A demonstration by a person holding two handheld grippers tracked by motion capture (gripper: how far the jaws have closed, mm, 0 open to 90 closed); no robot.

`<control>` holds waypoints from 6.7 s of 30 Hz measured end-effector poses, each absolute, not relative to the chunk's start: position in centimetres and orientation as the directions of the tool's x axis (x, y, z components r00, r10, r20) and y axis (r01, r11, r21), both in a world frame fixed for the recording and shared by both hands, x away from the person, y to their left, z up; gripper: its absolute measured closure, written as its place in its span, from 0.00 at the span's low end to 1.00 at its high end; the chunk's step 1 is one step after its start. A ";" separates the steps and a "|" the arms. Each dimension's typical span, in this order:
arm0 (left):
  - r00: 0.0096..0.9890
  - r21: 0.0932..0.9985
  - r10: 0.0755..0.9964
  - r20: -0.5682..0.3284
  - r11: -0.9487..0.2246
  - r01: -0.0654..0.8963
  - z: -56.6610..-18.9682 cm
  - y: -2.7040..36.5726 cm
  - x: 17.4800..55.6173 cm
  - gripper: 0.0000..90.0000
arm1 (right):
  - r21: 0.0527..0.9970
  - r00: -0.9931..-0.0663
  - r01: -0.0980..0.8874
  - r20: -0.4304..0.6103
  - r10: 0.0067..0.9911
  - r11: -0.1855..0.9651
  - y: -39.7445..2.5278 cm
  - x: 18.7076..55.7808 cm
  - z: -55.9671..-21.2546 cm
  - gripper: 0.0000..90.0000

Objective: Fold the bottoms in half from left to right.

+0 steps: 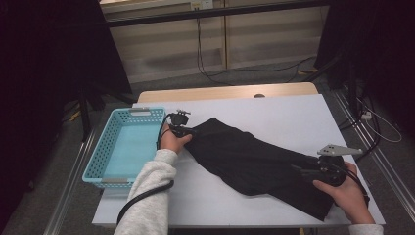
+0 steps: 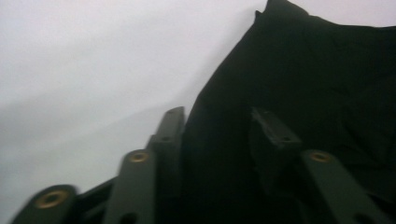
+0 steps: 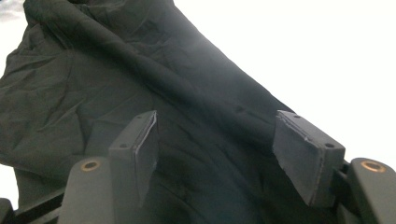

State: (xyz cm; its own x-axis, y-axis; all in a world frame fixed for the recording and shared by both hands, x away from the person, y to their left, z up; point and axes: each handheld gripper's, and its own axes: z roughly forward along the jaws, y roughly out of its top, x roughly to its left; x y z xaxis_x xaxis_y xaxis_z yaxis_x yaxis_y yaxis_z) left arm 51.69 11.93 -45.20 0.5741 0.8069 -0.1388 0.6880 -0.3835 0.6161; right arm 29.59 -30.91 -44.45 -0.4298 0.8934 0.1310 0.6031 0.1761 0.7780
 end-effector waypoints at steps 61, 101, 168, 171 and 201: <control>0.505 0.676 0.842 -0.188 -0.263 0.689 -41.3 13.8 52.3 0.96 | 0.720 -0.615 0.580 0.080 0.785 0.381 -27.9 25.7 -46.0 0.99; 0.481 0.655 0.852 -0.209 -0.243 0.715 -41.0 15.0 52.4 0.96 | 0.732 -0.662 0.558 0.108 0.741 0.392 -26.8 27.0 -46.1 0.47; 0.673 0.706 0.712 -0.203 -0.370 0.604 -41.9 7.7 46.6 0.96 | 0.777 -0.588 0.550 0.101 0.802 0.306 -26.1 28.7 -45.6 0.21; 0.670 0.711 0.713 -0.204 -0.363 0.603 -41.6 7.7 46.6 0.96 | 0.779 -0.590 0.547 0.100 0.801 0.306 -26.0 28.8 -45.5 0.21; 0.771 0.728 0.583 -0.258 -0.407 0.552 -42.0 0.9 42.6 0.94 | 0.784 -0.590 0.542 0.099 0.801 0.303 -25.9 28.4 -45.3 0.20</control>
